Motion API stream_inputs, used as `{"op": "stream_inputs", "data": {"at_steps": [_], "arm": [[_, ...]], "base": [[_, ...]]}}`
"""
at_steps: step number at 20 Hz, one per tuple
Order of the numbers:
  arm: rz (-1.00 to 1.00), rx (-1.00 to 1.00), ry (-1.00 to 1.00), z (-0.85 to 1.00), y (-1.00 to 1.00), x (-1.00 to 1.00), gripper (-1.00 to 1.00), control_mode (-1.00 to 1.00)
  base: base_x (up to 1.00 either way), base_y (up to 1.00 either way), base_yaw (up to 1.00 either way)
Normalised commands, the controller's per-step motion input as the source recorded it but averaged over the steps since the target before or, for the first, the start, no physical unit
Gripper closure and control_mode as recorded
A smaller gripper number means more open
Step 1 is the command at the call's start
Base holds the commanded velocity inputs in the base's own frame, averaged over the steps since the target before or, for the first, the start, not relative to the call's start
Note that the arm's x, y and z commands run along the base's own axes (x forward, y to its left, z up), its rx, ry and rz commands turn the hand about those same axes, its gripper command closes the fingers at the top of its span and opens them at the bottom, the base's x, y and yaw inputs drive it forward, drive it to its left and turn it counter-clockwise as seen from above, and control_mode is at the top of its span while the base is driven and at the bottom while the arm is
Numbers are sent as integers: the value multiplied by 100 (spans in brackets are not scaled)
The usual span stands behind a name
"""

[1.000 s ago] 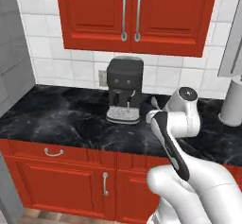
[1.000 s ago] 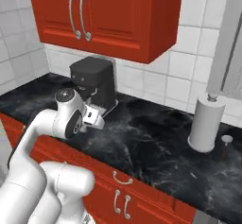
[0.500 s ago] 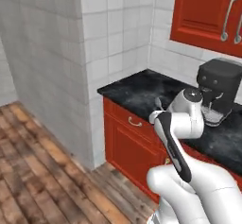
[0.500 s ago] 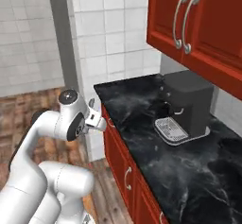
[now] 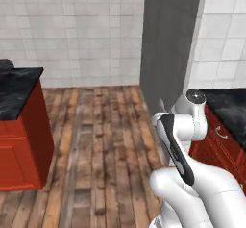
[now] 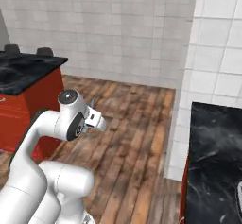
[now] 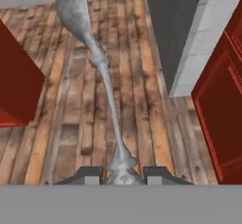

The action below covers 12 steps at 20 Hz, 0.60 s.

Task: Organize the utensils by type. Pick up the wooden spoons from the counter and place them in the open cabinet. Then pick up the metallic utensils from the counter and place them in the open drawer.

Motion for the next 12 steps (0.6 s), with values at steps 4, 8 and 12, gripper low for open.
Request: {"op": "stream_inputs", "data": {"at_steps": [4, 8, 12], "arm": [[0, 0, 0, 0, 0, 0, 100, 100], [0, 0, 0, 0, 0, 0, 100, 100], [0, 0, 0, 0, 0, 0, 100, 100]], "base": [[3, 4, 100], [38, 0, 97], [71, 0, 81]]}}
